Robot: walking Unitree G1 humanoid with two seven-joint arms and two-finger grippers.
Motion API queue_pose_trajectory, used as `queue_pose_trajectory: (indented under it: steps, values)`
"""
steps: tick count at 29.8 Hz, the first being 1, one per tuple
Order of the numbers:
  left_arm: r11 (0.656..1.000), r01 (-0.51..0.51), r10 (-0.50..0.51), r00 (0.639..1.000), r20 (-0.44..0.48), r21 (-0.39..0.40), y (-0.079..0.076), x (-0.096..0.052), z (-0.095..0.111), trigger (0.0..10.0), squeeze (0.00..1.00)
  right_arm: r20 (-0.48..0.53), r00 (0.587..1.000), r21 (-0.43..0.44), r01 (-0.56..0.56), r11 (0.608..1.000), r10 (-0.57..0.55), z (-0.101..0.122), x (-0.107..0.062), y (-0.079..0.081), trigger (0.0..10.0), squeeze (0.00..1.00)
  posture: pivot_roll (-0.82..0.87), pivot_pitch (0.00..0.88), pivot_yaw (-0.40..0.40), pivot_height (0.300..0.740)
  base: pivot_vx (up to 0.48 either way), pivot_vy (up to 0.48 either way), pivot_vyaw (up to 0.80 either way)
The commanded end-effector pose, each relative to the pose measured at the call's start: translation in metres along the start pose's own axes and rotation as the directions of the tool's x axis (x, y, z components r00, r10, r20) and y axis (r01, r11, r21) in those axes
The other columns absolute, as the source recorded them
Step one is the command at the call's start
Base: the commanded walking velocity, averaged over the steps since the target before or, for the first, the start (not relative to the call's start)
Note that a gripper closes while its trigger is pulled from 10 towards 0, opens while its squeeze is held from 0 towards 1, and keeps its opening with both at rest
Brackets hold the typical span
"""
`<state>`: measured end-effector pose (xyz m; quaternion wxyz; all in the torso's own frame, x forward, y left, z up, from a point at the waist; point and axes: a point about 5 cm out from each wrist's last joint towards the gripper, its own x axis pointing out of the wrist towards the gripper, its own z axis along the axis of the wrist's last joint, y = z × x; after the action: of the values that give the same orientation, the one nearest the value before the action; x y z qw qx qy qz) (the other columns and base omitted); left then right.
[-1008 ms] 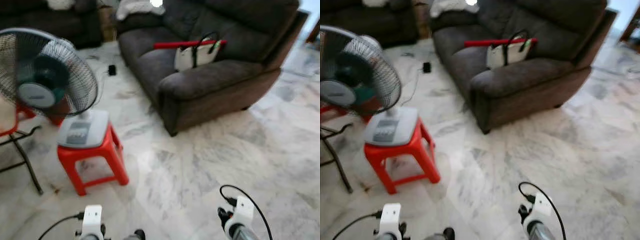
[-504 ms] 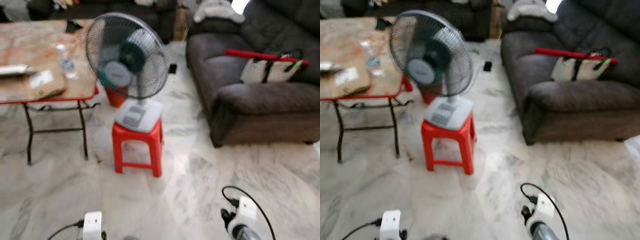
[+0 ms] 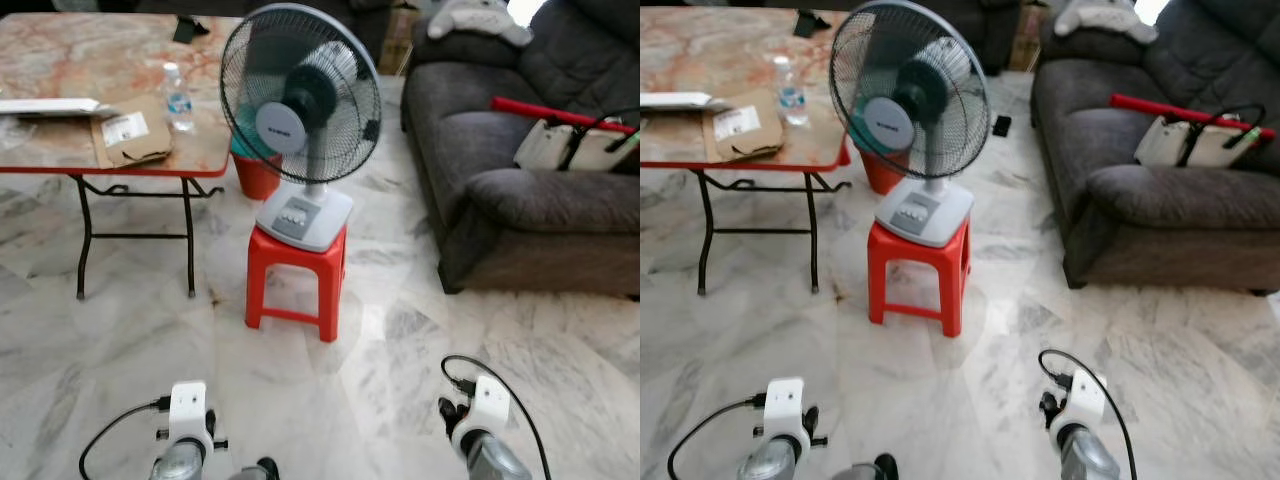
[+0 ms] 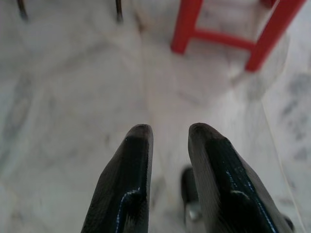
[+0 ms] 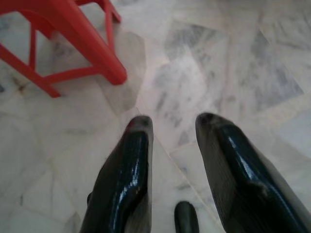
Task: Picking trash to rubbish bin
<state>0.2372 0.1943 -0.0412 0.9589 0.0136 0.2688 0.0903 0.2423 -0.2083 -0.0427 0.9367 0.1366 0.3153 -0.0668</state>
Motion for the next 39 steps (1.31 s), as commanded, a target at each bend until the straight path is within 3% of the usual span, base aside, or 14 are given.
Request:
queue_pose_trajectory:
  steps: [1,6,9,11,12,14,15,16,17,18,21,23,28,39]
  values:
    - [1.000,-0.006,0.005,0.999,0.038,0.018,-0.003,0.000,0.004,10.0,0.00,0.053,0.998,-0.038,-0.024,0.999,0.026,0.015,0.003,0.001,10.0,0.00,0.01,0.146,-0.065,0.740,0.000,0.000,0.00]
    - [0.999,0.006,-0.014,0.987,0.159,0.047,-0.009,0.002,0.023,10.0,0.00,0.163,0.982,-0.104,-0.080,0.991,0.097,0.045,0.007,0.012,10.0,0.00,-0.01,0.140,-0.072,0.740,0.000,0.000,0.00]
    - [0.999,-0.006,-0.005,0.969,0.249,0.046,-0.011,0.004,0.040,10.0,0.00,0.240,0.961,-0.118,-0.112,0.987,0.138,0.064,0.009,0.019,10.0,0.00,-0.01,0.134,-0.072,0.740,0.000,0.000,0.00]
    - [0.998,-0.022,0.000,0.932,0.362,0.057,-0.014,0.006,0.065,10.0,0.00,0.308,0.929,-0.150,-0.167,0.975,0.206,0.081,0.010,0.033,10.0,0.00,-0.01,0.127,-0.076,0.740,0.000,0.000,0.00]
    - [0.998,-0.022,0.000,0.932,0.362,0.057,-0.014,0.006,0.065,10.0,0.00,0.308,0.929,-0.150,-0.167,0.975,0.206,0.081,0.010,0.033,10.0,0.00,-0.01,0.127,-0.076,0.740,0.000,0.000,0.00]
    - [0.997,-0.007,-0.028,0.882,0.470,0.072,-0.023,0.006,0.094,10.0,0.00,0.389,0.878,-0.159,-0.233,0.959,0.278,0.100,0.009,0.052,10.0,0.00,-0.01,0.115,-0.080,0.740,0.000,0.000,0.00]
    - [0.997,-0.007,-0.028,0.882,0.470,0.072,-0.023,0.006,0.094,10.0,0.00,0.389,0.878,-0.159,-0.233,0.959,0.278,0.100,0.009,0.052,10.0,0.00,-0.01,0.115,-0.080,0.740,0.000,0.000,0.00]
    - [0.995,0.014,-0.065,0.838,0.542,0.097,-0.031,0.003,0.111,10.0,0.00,0.433,0.839,-0.164,-0.287,0.944,0.330,0.111,0.008,0.067,10.0,0.00,-0.01,0.108,-0.079,0.740,0.000,0.000,0.00]
    - [0.994,0.019,-0.074,0.823,0.563,0.103,-0.033,0.001,0.116,10.0,0.00,0.446,0.824,-0.172,-0.305,0.937,0.350,0.114,0.007,0.072,10.0,0.00,-0.01,0.108,-0.079,0.740,0.000,0.000,0.00]
    - [0.995,0.023,-0.076,0.791,0.607,0.094,-0.036,-0.001,0.128,10.0,0.00,0.481,0.775,-0.231,-0.339,0.912,0.410,0.123,0.003,0.087,10.0,0.00,0.00,0.105,-0.079,0.740,0.000,0.000,0.00]
    - [0.999,0.039,-0.035,0.774,0.632,0.008,-0.039,-0.002,0.142,10.0,0.00,0.543,0.703,-0.226,-0.403,0.887,0.458,0.137,-0.003,0.107,10.0,0.00,0.00,0.097,-0.081,0.740,0.000,0.000,0.27]
    - [0.999,0.039,-0.034,0.764,0.644,0.007,-0.042,-0.003,0.148,10.0,0.00,0.549,0.688,-0.247,-0.408,0.879,0.474,0.139,-0.004,0.112,10.0,0.00,0.00,0.095,-0.082,0.740,0.000,0.000,0.80]
    - [0.999,0.044,-0.034,0.748,0.663,0.001,-0.049,-0.006,0.157,10.0,0.00,0.547,0.682,-0.256,-0.417,0.872,0.486,0.139,-0.005,0.117,10.0,0.00,0.00,0.105,-0.086,0.740,0.000,0.000,0.80]
    - [0.999,0.033,-0.014,0.730,0.683,-0.015,-0.047,-0.013,0.166,10.0,0.00,0.572,0.665,-0.239,-0.425,0.873,0.480,0.147,-0.008,0.120,10.0,0.00,0.00,0.135,-0.084,0.740,0.000,0.000,0.80]
